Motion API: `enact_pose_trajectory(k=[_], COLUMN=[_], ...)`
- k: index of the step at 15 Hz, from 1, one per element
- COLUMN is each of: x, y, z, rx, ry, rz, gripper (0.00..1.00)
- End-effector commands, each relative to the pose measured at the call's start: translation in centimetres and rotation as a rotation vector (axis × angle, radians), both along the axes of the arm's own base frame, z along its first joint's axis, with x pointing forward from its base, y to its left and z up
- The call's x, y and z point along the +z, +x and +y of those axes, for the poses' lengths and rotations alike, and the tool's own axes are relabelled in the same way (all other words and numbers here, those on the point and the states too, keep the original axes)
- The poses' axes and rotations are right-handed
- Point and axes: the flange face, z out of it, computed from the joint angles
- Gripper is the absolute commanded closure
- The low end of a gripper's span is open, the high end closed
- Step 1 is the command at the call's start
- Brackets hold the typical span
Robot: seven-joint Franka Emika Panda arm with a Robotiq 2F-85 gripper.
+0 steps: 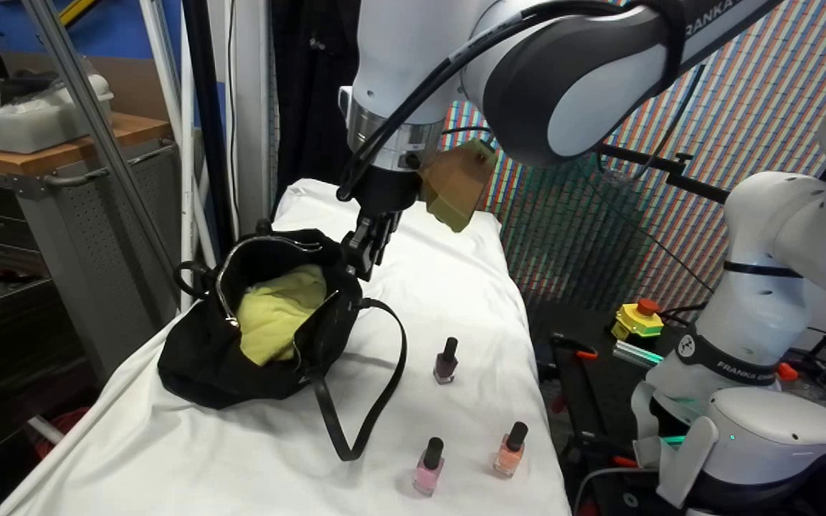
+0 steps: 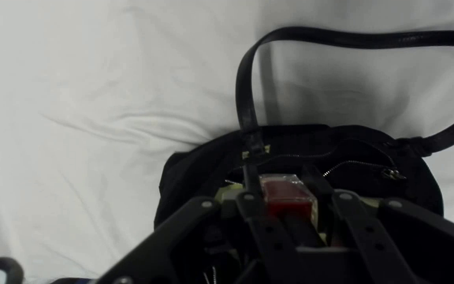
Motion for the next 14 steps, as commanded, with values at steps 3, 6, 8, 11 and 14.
enact_pose_trajectory(k=[3,6,8,11,14], x=[-1.3,-2.5,-3.2,-4.1,-4.6], y=[5.2,7.7,9.3,11.2,12.3], z=[2.5,2.3,1.7,1.0,0.5], rx=[0.031,0.012,-0.011,-0.038,-0.058], ry=[-0.053,-0.086,-0.1,-0.104,-0.107], rz=[-0.051,-0.073,-0.082,-0.09,-0.096], gripper=[0.8,0.8,0.8,0.39,0.23])
